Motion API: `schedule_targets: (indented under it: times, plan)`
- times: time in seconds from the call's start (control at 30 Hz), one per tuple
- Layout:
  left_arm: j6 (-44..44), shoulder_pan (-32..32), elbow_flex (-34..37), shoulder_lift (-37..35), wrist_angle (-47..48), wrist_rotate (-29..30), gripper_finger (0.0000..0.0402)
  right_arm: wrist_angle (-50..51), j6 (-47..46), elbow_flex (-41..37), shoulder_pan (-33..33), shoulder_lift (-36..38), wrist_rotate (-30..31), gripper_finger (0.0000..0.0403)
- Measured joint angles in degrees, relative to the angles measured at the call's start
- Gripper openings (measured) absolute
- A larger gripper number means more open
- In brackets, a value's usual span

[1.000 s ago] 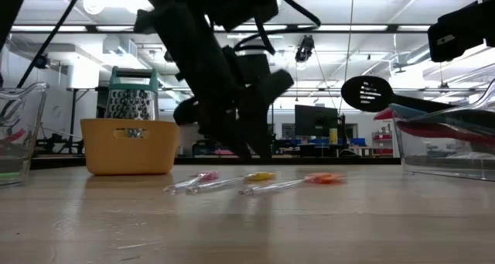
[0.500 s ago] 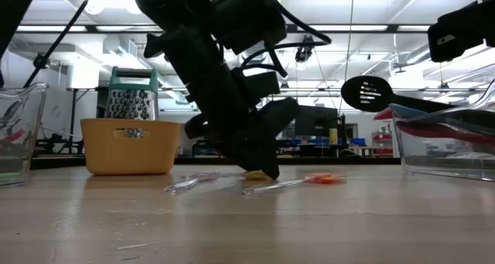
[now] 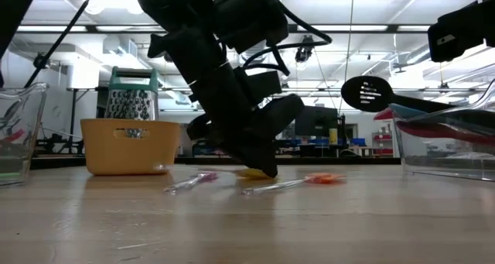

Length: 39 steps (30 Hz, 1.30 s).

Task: Pick & Place Kitchen Items
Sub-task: Put the yellow spatula into the left transparent bin

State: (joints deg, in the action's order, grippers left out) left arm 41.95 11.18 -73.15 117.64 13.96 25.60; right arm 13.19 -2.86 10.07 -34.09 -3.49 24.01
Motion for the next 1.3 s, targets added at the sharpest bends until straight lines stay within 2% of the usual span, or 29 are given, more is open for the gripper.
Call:
schedule_targets:
  times: [0.17,0.8,0.9,1.0,1.3]
  plan:
    - [-1.82,-0.08,-0.69,0.1,-0.35,-1.08,0.0011,0.0,-0.02,0.0,-0.02,0.0,0.01,0.0008]
    - [-6.06,1.65,-5.72,-1.13,4.14,-1.41,0.0003,0.02,-0.06,0.0,-0.02,0.0,0.01,0.0008]
    - [-8.63,1.24,-5.87,-1.38,4.28,-3.69,0.002,0.01,-0.03,0.0,-0.02,0.0,0.01,0.0008]
    - [-13.52,0.45,-5.87,-1.38,4.57,-7.03,0.0052,0.02,0.03,0.0,0.0,0.0,0.0,0.0008]
    - [-17.37,-2.09,-5.4,-1.44,4.39,-7.08,0.0181,0.02,0.01,0.0,-0.02,0.0,0.01,0.0008]
